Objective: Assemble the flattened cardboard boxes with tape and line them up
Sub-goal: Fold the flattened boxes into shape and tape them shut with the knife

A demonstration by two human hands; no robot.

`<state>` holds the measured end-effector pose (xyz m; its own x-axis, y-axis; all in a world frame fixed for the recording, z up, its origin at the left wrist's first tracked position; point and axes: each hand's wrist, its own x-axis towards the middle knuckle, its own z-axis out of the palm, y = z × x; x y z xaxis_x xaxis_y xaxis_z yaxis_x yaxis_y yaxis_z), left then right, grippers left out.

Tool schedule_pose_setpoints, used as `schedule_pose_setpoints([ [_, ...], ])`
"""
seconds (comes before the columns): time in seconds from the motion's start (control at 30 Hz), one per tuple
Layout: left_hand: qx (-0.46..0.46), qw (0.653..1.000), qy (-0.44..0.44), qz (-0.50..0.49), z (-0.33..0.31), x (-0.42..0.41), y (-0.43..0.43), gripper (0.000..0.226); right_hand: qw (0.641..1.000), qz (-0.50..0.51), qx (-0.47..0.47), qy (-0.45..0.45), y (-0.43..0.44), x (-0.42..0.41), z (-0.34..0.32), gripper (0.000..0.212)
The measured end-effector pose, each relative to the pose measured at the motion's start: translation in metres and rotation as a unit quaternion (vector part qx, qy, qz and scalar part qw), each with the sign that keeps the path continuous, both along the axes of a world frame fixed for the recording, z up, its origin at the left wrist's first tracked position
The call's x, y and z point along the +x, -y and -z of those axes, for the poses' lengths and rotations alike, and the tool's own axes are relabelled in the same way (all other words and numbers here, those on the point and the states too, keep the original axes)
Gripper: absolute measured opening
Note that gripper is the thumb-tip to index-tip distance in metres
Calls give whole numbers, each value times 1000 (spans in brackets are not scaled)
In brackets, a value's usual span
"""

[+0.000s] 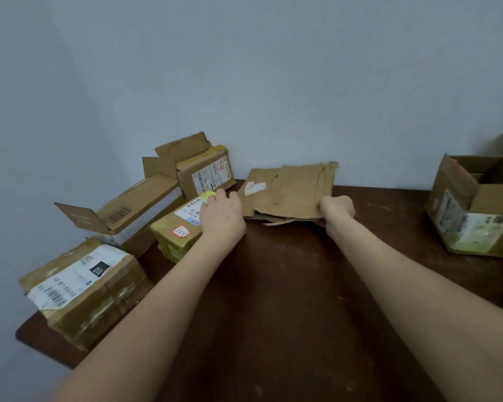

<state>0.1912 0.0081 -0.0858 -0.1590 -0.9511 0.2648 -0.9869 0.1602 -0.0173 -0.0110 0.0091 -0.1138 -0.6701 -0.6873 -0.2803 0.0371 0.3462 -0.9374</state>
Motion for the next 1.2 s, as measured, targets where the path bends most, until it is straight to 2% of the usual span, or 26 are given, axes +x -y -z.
schedule_pose_setpoints([
  [0.13, 2, 1000, -10, -23, -1, -4, 1, 40, 999, 31, -41, 7, -30, -35, -9, 26],
  [0.2, -35, 999, -34, -1, -4, -11, -6, 42, 997, 32, -70, 25, -51, -49, -15, 30],
  [0.27, -78, 988, -121, 48, -14, -26, -18, 47, 994, 26, -95, 40, -74, -60, -22, 32],
  [0.33, -68, 967, -233, 83, -29, -42, -35, 59, 992, 17, -113, 47, -98, -65, -30, 32],
  [0.47, 7, 913, -398, 88, -51, -58, -65, 100, 989, -40, -131, 55, -140, -69, -36, 23],
  [0.57, 74, 860, -499, 81, -48, -58, -78, 117, 984, -99, -130, 66, -170, -67, -32, 17],
  [0.67, 117, 841, -524, 69, -39, -55, -96, 121, 984, -142, -110, 16, -199, -64, -33, 24],
  [0.8, 115, 840, -521, 97, -31, -51, -117, 127, 972, -195, -89, -92, -225, -59, -38, 53],
  [0.9, 116, 831, -529, 130, -33, -48, -126, 137, 967, -207, -90, -121, -233, -54, -42, 67],
  [1.0, 130, 810, -548, 163, -34, -39, -132, 131, 962, -209, -138, -108, -240, -50, -46, 64],
  [1.1, 153, 784, -568, 197, -26, -29, -137, 112, 959, -176, -212, -71, -246, -44, -46, 52],
  [1.2, 188, 766, -573, 222, -9, -22, -140, 112, 951, -184, -213, -124, -249, -35, -31, 55],
])
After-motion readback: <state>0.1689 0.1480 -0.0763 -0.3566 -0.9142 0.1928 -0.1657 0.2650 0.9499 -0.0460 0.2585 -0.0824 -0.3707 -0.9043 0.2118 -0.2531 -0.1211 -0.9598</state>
